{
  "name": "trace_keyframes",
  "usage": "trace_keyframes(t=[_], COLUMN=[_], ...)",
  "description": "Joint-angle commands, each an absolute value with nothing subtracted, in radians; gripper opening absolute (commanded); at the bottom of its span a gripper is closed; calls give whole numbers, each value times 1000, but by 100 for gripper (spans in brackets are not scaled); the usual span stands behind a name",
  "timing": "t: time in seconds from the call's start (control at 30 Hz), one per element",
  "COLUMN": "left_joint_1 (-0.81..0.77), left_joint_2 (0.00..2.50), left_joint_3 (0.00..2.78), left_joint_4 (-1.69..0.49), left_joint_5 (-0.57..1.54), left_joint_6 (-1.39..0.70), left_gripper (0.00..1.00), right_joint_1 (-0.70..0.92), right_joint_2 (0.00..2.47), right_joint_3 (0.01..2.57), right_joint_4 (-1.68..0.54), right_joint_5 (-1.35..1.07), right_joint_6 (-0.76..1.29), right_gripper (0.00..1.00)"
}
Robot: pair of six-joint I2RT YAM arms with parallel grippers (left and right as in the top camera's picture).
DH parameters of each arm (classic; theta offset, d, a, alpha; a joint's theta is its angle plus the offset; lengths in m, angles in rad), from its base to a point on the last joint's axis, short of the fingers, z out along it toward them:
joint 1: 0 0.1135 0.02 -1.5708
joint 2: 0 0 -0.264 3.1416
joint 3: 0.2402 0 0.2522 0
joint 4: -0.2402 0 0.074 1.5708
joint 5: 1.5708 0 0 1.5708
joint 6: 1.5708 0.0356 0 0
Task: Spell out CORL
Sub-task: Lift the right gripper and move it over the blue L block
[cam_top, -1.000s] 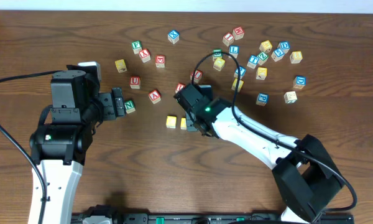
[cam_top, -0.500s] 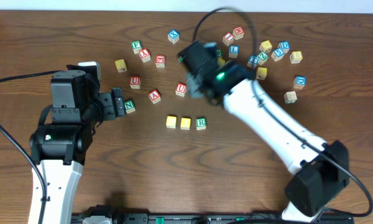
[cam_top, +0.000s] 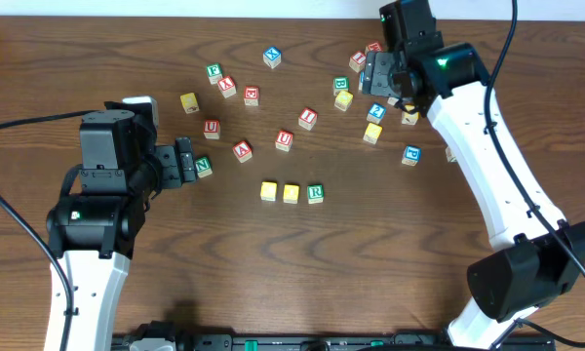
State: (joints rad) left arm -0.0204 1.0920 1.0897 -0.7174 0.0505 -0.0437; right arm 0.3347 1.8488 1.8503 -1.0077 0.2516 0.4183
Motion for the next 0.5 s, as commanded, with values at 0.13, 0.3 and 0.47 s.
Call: trace_keyframes(t=[0.13, 0.3, 0.47], left_joint_1=[-15, -15, -15], left_joint_2=[1090, 1090, 1090], left_joint_3=[1106, 1106, 1106], left_joint_4=[-718, -718, -718], left_joint_5=[52, 52, 52], left_joint_6=[-30, -30, -30], left_gripper=[93, 93, 93], right_joint_1=[331, 331, 326], right_joint_2=[1985, 2199, 2348], right_joint_3=[1882, 2064, 2279], right_joint_4=[-953, -1032, -1092], right_joint_5=[245, 244, 245], right_joint_6=[350, 316, 302], right_gripper=[82, 84, 83])
